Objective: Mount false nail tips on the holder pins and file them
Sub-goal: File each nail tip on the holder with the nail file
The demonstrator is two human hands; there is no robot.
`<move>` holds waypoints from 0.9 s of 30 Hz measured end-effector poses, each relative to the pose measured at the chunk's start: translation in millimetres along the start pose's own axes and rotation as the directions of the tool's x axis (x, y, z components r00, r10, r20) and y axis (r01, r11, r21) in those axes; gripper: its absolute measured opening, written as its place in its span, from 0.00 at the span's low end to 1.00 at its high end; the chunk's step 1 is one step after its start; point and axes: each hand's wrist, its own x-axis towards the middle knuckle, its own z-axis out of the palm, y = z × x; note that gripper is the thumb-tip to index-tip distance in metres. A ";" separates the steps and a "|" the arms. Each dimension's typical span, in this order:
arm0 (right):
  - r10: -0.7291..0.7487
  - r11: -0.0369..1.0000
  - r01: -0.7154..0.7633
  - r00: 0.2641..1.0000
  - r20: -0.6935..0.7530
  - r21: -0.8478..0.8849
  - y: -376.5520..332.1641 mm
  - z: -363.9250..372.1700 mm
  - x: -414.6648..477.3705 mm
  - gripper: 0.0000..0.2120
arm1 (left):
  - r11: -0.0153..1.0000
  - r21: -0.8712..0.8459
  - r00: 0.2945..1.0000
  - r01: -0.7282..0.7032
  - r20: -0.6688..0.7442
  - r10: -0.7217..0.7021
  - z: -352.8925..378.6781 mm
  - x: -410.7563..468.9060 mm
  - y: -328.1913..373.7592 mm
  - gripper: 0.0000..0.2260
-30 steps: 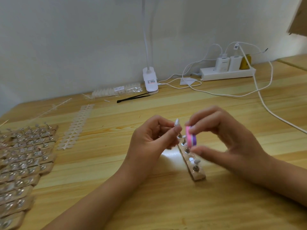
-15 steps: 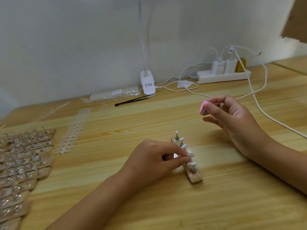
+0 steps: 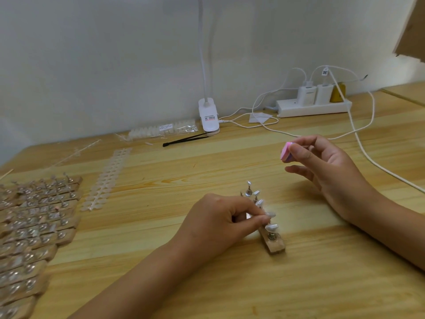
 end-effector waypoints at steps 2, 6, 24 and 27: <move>0.000 1.000 -0.001 1.000 0.002 0.007 -0.1 -0.7 0.3 0.15 | 0.999 0.045 1.000 0.008 -0.002 -0.008 -5.0 -1.1 -3.1 0.05; -0.005 1.000 0.005 1.000 0.008 0.006 1.1 -1.9 0.8 0.15 | 0.999 0.040 0.999 -0.037 0.031 0.036 -12.3 -1.9 -4.5 0.04; -0.029 0.996 0.037 0.996 0.085 -0.087 3.9 0.4 -1.4 0.18 | 0.922 0.313 0.971 -0.227 0.000 0.239 9.4 -3.4 18.7 0.09; -0.032 0.995 0.040 0.996 0.087 -0.095 3.7 1.1 -2.2 0.18 | 0.851 0.365 0.912 -0.377 -0.017 0.411 9.1 -3.1 19.2 0.08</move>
